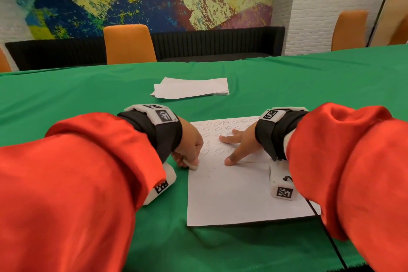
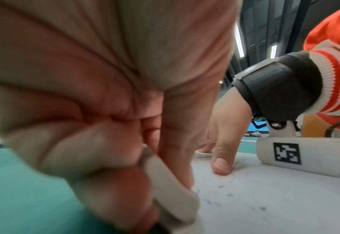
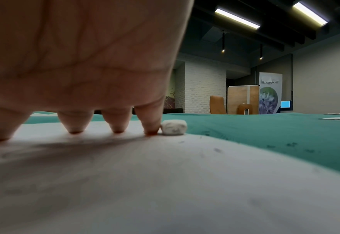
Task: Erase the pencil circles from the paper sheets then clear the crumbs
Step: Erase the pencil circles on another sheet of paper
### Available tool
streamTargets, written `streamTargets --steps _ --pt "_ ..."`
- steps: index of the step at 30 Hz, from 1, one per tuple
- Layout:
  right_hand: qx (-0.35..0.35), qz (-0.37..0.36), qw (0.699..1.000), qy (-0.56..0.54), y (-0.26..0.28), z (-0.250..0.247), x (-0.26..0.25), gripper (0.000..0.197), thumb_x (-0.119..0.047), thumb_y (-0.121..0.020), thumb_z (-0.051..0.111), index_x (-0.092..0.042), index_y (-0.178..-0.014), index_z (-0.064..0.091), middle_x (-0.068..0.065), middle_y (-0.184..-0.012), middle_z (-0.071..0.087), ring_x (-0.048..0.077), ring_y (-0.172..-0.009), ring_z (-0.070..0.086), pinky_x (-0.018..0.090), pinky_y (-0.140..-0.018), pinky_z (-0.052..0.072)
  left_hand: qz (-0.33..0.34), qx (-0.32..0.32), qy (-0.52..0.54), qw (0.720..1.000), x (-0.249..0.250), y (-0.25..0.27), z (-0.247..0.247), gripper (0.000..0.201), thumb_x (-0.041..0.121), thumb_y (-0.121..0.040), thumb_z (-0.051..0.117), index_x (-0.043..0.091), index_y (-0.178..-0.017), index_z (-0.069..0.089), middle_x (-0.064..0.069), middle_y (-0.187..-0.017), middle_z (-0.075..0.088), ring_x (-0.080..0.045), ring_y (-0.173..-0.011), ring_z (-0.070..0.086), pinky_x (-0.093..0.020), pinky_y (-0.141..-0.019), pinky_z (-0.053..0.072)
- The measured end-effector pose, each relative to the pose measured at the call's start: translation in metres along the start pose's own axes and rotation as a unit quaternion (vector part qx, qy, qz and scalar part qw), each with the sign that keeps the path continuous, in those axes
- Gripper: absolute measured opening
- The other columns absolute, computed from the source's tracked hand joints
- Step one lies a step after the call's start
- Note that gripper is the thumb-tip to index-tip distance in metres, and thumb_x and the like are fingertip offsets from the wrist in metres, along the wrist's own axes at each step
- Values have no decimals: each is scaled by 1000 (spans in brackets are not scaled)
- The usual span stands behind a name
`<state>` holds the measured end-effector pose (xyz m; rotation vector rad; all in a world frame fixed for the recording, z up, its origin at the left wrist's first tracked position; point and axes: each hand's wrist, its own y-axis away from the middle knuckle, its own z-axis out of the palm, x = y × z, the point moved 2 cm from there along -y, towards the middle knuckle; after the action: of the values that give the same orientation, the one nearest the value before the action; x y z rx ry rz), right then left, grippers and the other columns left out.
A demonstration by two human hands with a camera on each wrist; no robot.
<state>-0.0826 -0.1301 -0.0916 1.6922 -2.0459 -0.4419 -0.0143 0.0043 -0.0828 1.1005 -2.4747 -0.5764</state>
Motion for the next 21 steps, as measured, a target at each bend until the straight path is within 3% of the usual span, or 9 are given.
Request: streamTargets --steps 2,5,9,11,15,18,21 --pt "-2 1 1000 2 0 0 0 81 -64 -87 42 -39 -147 -5 1 -158 -8 27 -145 7 41 -115 9 -6 -16 32 999 -7 3 1 25 6 -89 63 11 -70 49 6 -44 56 0 -34 51 -10 -40 43" --pt "-1 6 1000 14 2 -1 -1 76 -60 -91 39 -37 -148 -5 3 -158 -6 27 -144 10 40 -114 11 -4 -3 38 999 -5 5 0 25 5 -89 62 13 -70 48 -1 -61 56 1 -34 51 -10 -40 43" --pt "21 9 997 67 -2 -3 -5 55 -32 -103 26 -28 -150 -3 15 -156 10 32 -137 29 32 -107 25 30 74 32 996 11 0 -9 24 9 -90 62 14 -71 49 -1 -64 57 2 -33 50 -9 -42 45" --pt "24 5 995 100 -3 -3 -5 54 -21 -103 23 -27 -150 -4 16 -156 14 32 -134 34 31 -105 28 45 75 30 996 22 -5 -9 22 11 -90 62 12 -71 52 0 -62 58 2 -34 50 -9 -44 46" --pt "30 0 990 134 -4 -3 -3 55 -15 -102 21 -28 -150 -3 12 -157 11 28 -134 35 27 -101 29 52 57 24 997 30 -14 0 25 13 -89 65 15 -69 51 9 -43 55 1 -31 48 -8 -41 43" --pt "32 -7 991 127 -4 -3 -1 58 -13 -101 24 -30 -150 -3 12 -157 12 27 -133 36 25 -101 29 47 54 21 997 18 -14 0 25 16 -88 67 17 -70 49 3 -62 59 1 -38 51 -11 -47 45" --pt "34 -6 992 122 -4 -3 -1 59 -12 -101 24 -31 -150 -2 11 -157 12 27 -133 37 26 -101 29 24 40 38 998 -1 -11 -3 26 15 -88 67 17 -71 47 -1 -67 58 1 -37 52 -13 -49 46"
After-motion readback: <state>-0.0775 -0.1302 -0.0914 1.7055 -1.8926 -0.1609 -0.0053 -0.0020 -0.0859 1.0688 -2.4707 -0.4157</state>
